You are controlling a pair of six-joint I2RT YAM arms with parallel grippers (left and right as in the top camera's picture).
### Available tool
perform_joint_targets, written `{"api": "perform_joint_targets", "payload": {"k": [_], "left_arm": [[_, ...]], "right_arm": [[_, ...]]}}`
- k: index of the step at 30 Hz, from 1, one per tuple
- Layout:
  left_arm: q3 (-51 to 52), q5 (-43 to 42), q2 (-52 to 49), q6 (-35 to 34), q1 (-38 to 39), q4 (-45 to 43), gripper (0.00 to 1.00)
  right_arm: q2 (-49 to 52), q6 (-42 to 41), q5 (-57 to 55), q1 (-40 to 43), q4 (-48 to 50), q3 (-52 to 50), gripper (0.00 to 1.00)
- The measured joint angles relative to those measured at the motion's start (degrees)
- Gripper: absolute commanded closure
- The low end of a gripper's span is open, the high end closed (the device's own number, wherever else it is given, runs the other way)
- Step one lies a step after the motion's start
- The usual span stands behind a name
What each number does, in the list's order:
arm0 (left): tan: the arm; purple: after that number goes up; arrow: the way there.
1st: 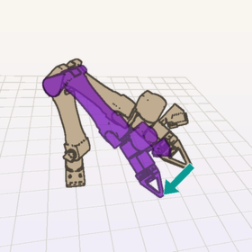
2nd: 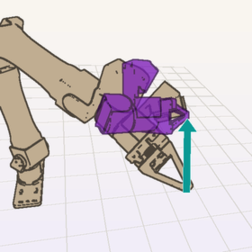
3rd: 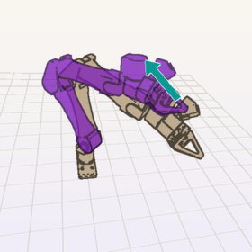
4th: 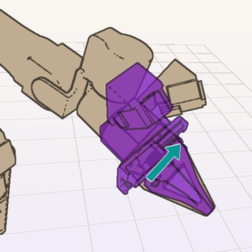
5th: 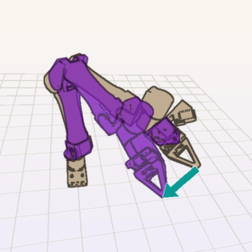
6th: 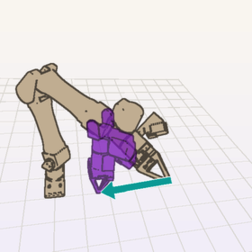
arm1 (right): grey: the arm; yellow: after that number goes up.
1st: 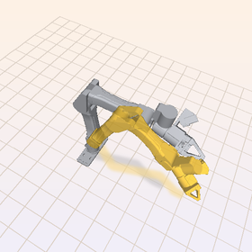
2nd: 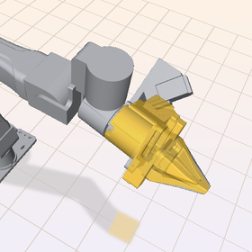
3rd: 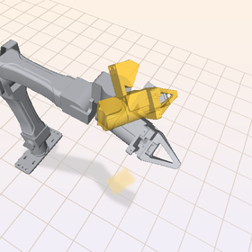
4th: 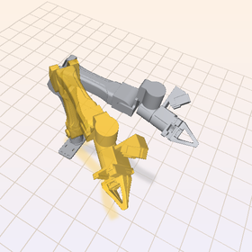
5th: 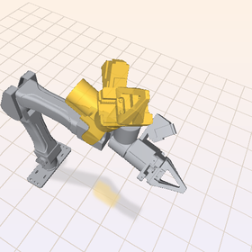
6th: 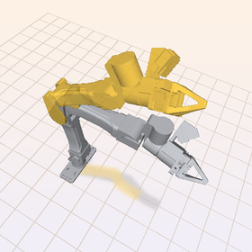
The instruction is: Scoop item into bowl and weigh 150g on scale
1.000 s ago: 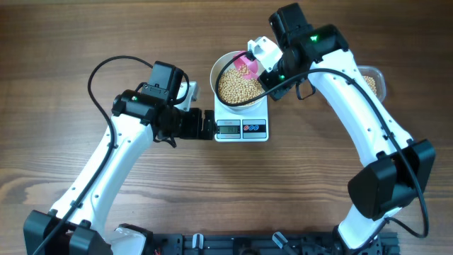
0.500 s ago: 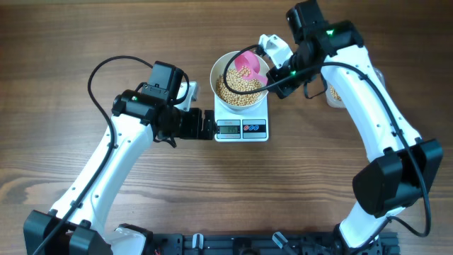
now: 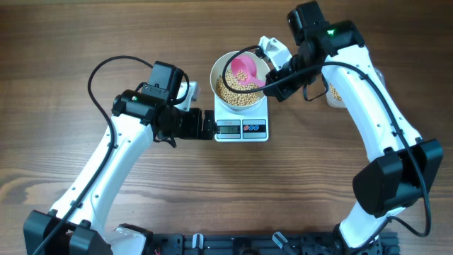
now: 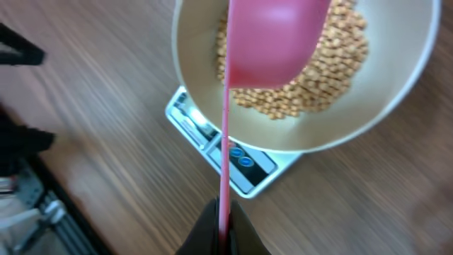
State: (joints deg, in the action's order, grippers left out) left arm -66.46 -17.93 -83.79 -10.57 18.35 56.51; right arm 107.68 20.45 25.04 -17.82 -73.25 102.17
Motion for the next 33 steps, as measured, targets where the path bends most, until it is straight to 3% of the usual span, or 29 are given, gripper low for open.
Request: {"api": "perform_joint_targets", "payload": {"k": [7,33], "left_arm": [[0.0,0.0,0.0,0.0,0.0,0.0,0.0],[0.0,0.0,0.0,0.02,0.0,-0.02,0.0]], "right_arm": [[0.0,-0.66,2.08,0.0,0.0,0.0,0.96],[0.0,-0.85,-8.85,-0.15,1.75,0.0,0.96]]}}
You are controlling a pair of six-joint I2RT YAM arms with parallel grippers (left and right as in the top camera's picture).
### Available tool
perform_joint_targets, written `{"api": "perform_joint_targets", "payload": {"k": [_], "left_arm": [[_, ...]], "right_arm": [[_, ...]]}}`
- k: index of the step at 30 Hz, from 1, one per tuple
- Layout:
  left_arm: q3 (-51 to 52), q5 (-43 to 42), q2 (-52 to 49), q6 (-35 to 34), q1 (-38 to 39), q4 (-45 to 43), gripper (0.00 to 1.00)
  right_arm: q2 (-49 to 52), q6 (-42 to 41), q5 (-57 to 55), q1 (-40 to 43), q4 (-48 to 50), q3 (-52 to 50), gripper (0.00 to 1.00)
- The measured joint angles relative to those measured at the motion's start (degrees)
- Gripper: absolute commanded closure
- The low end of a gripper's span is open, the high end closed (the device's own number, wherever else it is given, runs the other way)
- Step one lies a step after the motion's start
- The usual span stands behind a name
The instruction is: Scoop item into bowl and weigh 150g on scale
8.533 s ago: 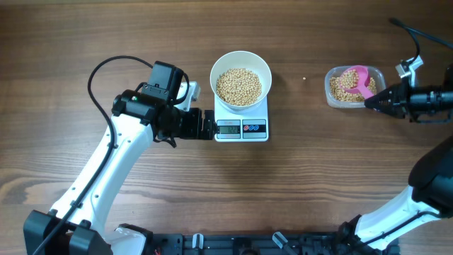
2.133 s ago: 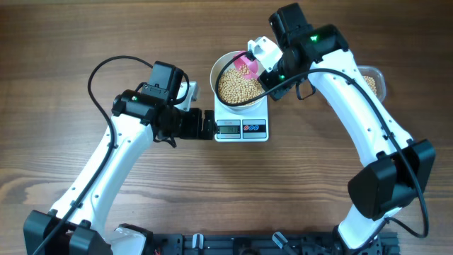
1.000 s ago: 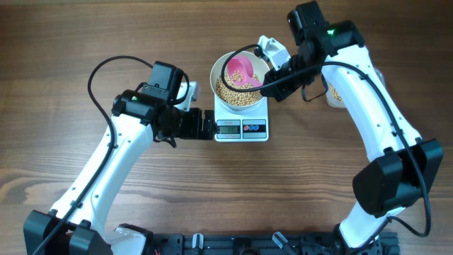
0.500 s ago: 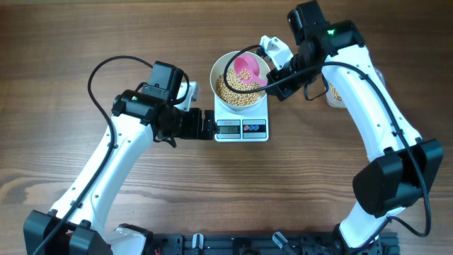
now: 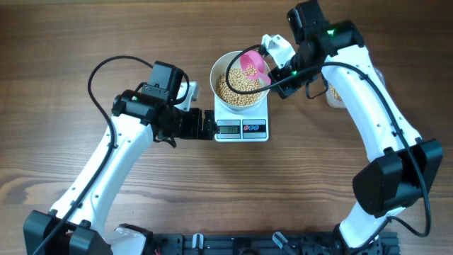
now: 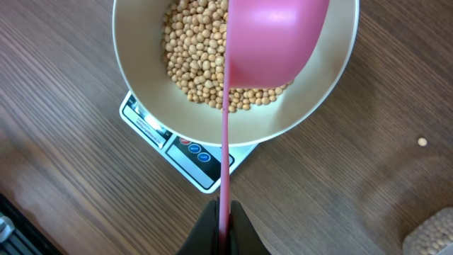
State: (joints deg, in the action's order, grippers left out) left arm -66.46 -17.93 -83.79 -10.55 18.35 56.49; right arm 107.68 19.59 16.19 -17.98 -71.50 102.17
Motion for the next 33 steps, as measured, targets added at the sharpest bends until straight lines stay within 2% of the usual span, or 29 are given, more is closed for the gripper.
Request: {"api": "perform_joint_targets", "payload": {"k": [33], "left_arm": [[0.0,0.0,0.0,-0.02,0.0,0.0,0.0]], "right_arm": [[0.0,0.0,-5.07,-2.03,0.87,0.0,0.96]]}}
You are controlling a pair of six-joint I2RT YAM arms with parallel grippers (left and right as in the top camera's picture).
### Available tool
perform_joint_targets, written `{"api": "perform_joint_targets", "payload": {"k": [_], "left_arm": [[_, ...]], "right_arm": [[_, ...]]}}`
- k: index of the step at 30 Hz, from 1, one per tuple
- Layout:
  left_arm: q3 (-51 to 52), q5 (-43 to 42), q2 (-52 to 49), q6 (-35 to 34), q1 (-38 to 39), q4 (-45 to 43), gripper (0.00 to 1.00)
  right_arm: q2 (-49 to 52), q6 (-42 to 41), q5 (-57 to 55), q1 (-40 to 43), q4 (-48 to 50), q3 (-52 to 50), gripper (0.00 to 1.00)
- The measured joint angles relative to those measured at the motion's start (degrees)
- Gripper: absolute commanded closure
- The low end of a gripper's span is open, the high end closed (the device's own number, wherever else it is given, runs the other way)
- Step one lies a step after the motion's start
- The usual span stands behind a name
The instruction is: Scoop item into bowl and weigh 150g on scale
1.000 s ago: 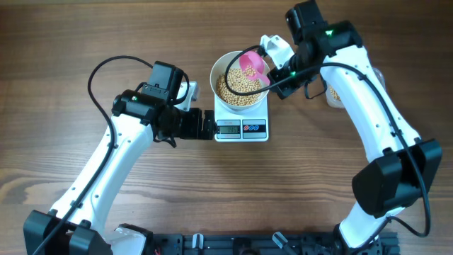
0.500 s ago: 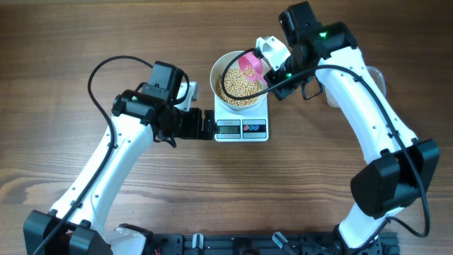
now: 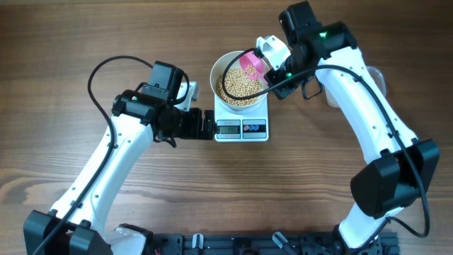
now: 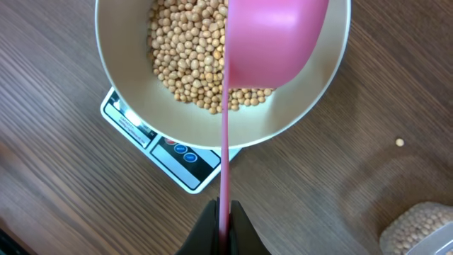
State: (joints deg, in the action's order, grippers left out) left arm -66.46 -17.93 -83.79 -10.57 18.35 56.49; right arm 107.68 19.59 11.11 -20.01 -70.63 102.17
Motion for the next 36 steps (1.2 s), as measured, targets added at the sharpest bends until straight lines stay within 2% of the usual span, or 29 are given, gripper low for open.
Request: {"api": "perform_joint_targets", "payload": {"k": [20,36], "left_arm": [[0.0,0.0,0.0,0.0,0.0,0.0,0.0],[0.0,0.0,0.0,0.0,0.0,0.0,0.0]], "right_arm": [[0.0,0.0,-5.29,-1.88,0.48,0.0,0.96],[0.0,-0.02,-4.9,-1.99,0.42,0.0,0.96]]}}
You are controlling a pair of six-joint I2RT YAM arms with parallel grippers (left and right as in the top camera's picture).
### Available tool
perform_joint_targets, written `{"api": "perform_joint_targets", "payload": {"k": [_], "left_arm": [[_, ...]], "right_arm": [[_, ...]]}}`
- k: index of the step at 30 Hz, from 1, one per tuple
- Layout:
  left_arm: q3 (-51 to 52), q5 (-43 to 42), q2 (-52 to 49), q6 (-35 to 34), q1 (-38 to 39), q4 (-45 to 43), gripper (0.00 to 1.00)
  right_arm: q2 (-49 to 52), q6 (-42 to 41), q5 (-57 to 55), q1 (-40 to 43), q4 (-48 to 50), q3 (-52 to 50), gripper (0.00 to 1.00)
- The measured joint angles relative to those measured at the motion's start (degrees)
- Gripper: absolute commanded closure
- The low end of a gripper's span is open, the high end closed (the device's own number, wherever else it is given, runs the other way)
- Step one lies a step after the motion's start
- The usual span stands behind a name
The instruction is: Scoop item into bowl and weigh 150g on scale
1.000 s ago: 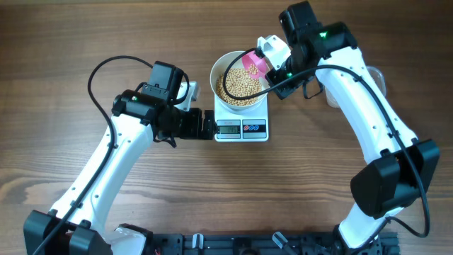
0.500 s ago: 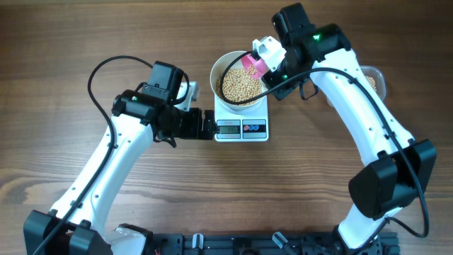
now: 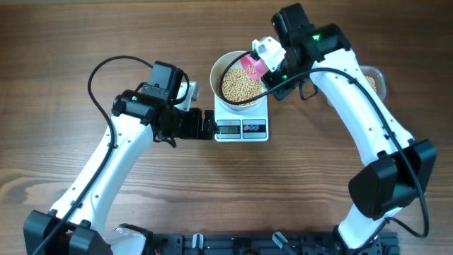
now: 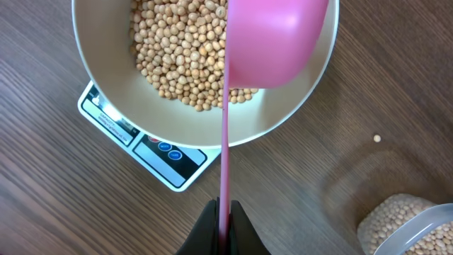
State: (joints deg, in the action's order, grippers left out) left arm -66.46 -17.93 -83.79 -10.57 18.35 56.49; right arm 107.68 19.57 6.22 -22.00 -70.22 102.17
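Note:
A white bowl [image 3: 241, 104] holding tan beans [image 4: 177, 57] stands on the white digital scale [image 3: 241, 128]. My right gripper [image 4: 224, 211] is shut on the thin handle of a pink scoop [image 4: 272, 42], whose cup hangs above the bowl's right rim [image 3: 253, 65]. I cannot see inside the cup. My left gripper [image 3: 208, 124] sits at the scale's left edge, the fingers level with its display; whether they touch it I cannot tell. A clear container of beans [image 4: 407, 227] stands to the right of the scale.
One stray bean [image 4: 377, 139] lies on the wooden table [image 3: 85, 42] between the bowl and the clear container. Black cables run along both arms. A black rail runs along the table's front edge [image 3: 255, 244].
My right gripper has drawn back a little with the scoop, so the bowl and scale sit further left in its view and more of the clear container shows. The left arm has not moved.
The scoop's cup was low over the beans inside the bowl. Then it stood higher, toward the bowl's right side. After that it was near the right rim, and now it hangs over that rim. The left arm stayed at the scale throughout.

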Motion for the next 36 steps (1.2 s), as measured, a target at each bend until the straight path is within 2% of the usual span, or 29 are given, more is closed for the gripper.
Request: {"api": "perform_joint_targets", "payload": {"k": [36], "left_arm": [[0.0,0.0,0.0,0.0,0.0,0.0,0.0]], "right_arm": [[0.0,0.0,-0.33,-1.97,1.25,0.0,0.96]]}}
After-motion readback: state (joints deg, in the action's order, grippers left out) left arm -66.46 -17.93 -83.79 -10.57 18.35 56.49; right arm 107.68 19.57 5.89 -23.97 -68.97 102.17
